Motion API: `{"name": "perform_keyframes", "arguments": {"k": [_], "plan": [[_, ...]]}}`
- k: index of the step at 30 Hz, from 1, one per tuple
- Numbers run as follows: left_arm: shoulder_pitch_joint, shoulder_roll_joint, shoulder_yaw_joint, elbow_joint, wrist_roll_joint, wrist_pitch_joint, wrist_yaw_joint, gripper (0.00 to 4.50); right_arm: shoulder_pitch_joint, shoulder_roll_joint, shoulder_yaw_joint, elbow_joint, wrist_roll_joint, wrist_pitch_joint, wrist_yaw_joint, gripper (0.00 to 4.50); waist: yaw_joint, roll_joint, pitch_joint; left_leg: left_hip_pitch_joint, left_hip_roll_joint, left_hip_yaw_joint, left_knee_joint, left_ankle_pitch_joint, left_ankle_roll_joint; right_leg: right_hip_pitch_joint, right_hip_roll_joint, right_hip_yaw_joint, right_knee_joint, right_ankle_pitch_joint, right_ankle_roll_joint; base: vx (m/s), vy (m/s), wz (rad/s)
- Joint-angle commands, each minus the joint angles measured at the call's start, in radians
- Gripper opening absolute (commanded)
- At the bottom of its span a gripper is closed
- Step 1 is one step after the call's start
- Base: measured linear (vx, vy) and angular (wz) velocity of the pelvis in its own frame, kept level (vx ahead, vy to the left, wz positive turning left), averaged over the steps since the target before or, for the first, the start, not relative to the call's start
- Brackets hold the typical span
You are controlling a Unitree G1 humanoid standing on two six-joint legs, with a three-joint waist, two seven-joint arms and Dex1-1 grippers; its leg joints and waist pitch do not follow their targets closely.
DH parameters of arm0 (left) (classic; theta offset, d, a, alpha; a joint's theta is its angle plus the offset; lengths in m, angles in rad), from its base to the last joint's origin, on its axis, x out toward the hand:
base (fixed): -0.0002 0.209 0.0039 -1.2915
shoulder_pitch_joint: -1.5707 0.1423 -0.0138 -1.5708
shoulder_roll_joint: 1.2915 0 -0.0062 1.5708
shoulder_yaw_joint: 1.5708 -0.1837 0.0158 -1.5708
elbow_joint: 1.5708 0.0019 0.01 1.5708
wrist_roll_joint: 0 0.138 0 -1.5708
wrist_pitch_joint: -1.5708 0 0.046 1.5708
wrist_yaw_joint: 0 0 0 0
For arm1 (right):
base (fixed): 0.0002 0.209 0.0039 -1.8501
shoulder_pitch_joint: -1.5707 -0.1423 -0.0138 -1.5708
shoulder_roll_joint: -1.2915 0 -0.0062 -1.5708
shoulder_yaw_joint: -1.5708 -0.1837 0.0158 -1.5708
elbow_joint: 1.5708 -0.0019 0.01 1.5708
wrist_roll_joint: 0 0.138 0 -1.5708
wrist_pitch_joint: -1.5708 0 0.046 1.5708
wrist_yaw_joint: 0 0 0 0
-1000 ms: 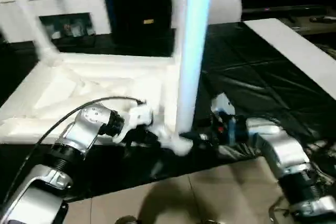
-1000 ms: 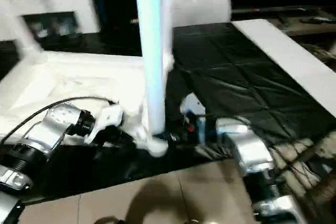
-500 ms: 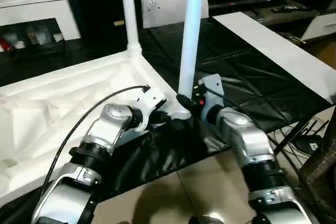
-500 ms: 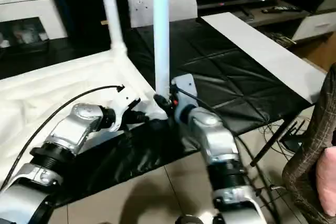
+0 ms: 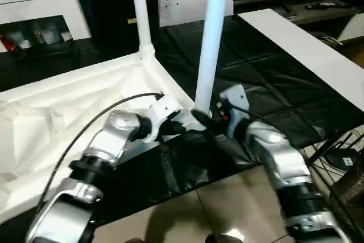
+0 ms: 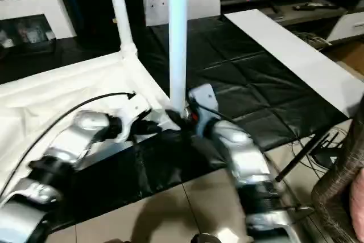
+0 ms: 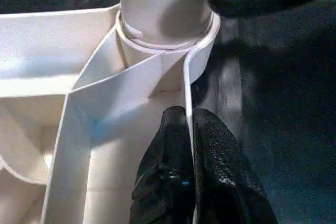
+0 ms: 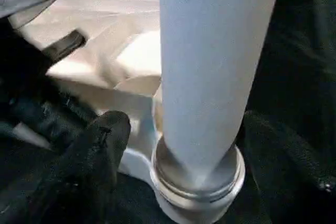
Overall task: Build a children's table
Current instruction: Rotate leg to tighten
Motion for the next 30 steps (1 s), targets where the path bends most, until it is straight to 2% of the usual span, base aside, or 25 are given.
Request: {"name": "perform_keyframes", "arguments": {"k": [1, 4, 7, 8, 13, 15, 17, 19, 20, 21, 22, 25, 28, 30], "plan": [[-0.002, 0.03, -0.033, -0.041, -0.016, -0.076, -0.106, 0.0, 0.005, -0.04, 0.018, -0.019, 0.013, -0.037, 0.098, 3.97, 0.004, 0.009, -0.075, 0.004, 0.018, 0.001, -0.056, -0.214, 0.063, 0.064, -0.05, 0.049, -0.058, -0.194, -0.223, 0.0, 0.0, 0.0], [-0.008, 0.07, -0.061, -0.024, -0.008, -0.127, -0.181, 0.0, 0.004, -0.109, 0.04, -0.026, 0.011, -0.079, 0.204, 4.22, 0.017, 0.011, -0.073, 0.011, 0.021, 0.001, -0.059, -0.24, 0.052, 0.059, -0.049, 0.049, -0.059, -0.217, -0.223, 0.0, 0.0, 0.0], [-0.022, 0.111, -0.096, 0.011, 0.008, -0.205, -0.268, 0.0, -0.006, -0.186, 0.071, -0.016, 0.038, -0.105, 0.346, 4.22, 0.027, 0.008, -0.069, 0.012, 0.022, 0.003, -0.061, -0.275, 0.045, 0.06, -0.051, 0.049, -0.062, -0.267, -0.207, 0.0, 0.0, 0.0], [-0.023, 0.117, -0.102, 0.015, 0.012, -0.215, -0.278, 0.0, -0.007, -0.195, 0.074, -0.014, 0.042, -0.105, 0.366, 4.22, 0.033, 0.008, -0.069, 0.014, 0.023, 0.003, -0.061, -0.284, 0.047, 0.059, -0.051, 0.049, -0.065, -0.285, -0.202, 0.0, 0.0, 0.0], [-0.028, 0.135, -0.126, 0.015, 0.003, -0.255, -0.357, 0.0, -0.017, -0.23, 0.088, -0.007, 0.074, -0.097, 0.483, 4.22, 0.042, 0.006, -0.069, 0.013, 0.025, 0.003, -0.061, -0.284, 0.041, 0.057, -0.054, 0.05, -0.065, -0.311, -0.199, 0.0, 0.0, 0.0], [-0.03, 0.142, -0.145, 0.008, -0.004, -0.274, -0.404, 0.0, -0.032, -0.241, 0.097, 0.002, 0.094, -0.073, 0.547, 3.88, 0.048, 0.002, -0.071, 0.012, 0.027, 0.003, -0.061, -0.268, 0.047, 0.058, -0.054, 0.05, -0.062, -0.296, -0.205, 0.0, 0.0, 0.0], [-0.032, 0.144, -0.15, 0.013, -0.007, -0.285, -0.419, 0.0, -0.038, -0.244, 0.102, 0.01, 0.101, -0.074, 0.564, 3.75, 0.056, 0.006, -0.072, 0.013, 0.027, 0.003, -0.06, -0.263, 0.045, 0.057, -0.054, 0.05, -0.059, -0.289, -0.21, 0.0, 0.0, 0.0], [-0.034, 0.145, -0.159, 0.015, -0.005, -0.299, -0.433, 0.0, -0.046, -0.244, 0.109, 0.021, 0.103, -0.075, 0.577, 3.59, 0.059, 0.005, -0.072, 0.015, 0.028, 0.003, -0.061, -0.265, 0.039, 0.055, -0.054, 0.05, -0.059, -0.286, -0.212, 0.0, 0.0, 0.0], [-0.037, 0.145, -0.171, 0.022, -0.002, -0.319, -0.46, 0.0, -0.062, -0.24, 0.118, 0.044, 0.105, -0.08, 0.599, 3.42, 0.061, 0.002, -0.072, 0.014, 0.027, 0.003, -0.06, -0.262, 0.039, 0.057, -0.054, 0.05, -0.058, -0.286, -0.212, 0.0, 0.0, 0.0], [-0.037, 0.144, -0.173, 0.023, 0.0, -0.325, -0.464, 0.0, -0.067, -0.237, 0.122, 0.052, 0.103, -0.082, 0.603, 3.38, 0.061, 0.004, -0.072, 0.013, 0.027, 0.003, -0.06, -0.263, 0.038, 0.056, -0.055, 0.05, -0.058, -0.288, -0.21, 0.0, 0.0, 0.0], [-0.038, 0.141, -0.176, 0.024, 0.003, -0.331, -0.469, 0.0, -0.076, -0.23, 0.13, 0.066, 0.101, -0.085, 0.614, 3.38, 0.061, 0.001, -0.072, 0.013, 0.027, 0.003, -0.06, -0.264, 0.038, 0.056, -0.055, 0.049, -0.059, -0.291, -0.211, 0.0, 0.0, 0.0], [-0.043, 0.134, -0.18, 0.032, 0.008, -0.339, -0.466, 0.0, -0.089, -0.217, 0.143, 0.078, 0.104, -0.074, 0.642, 3.03, 0.063, 0.002, -0.072, 0.015, 0.028, 0.003, -0.06, -0.274, 0.034, 0.055, -0.056, 0.05, -0.058, -0.3, -0.21, 0.0, 0.0, 0.0], [-0.048, 0.132, -0.181, 0.041, 0.01, -0.346, -0.464, 0.0, -0.093, -0.215, 0.154, 0.076, 0.105, -0.066, 0.663, 2.94, 0.065, 0.001, -0.072, 0.013, 0.028, 0.002, -0.061, -0.266, 0.034, 0.057, -0.057, 0.05, -0.059, -0.305, -0.204, 0.0, 0.0, 0.0], [-0.052, 0.132, -0.181, 0.046, 0.011, -0.349, -0.463, 0.0, -0.095, -0.213, 0.157, 0.077, 0.106, -0.065, 0.668, 2.63, 0.067, -0.001, -0.073, 0.012, 0.028, 0.003, -0.06, -0.259, 0.034, 0.057, -0.058, 0.05, -0.058, -0.309, -0.2, 0.0, 0.0, 0.0]]}}
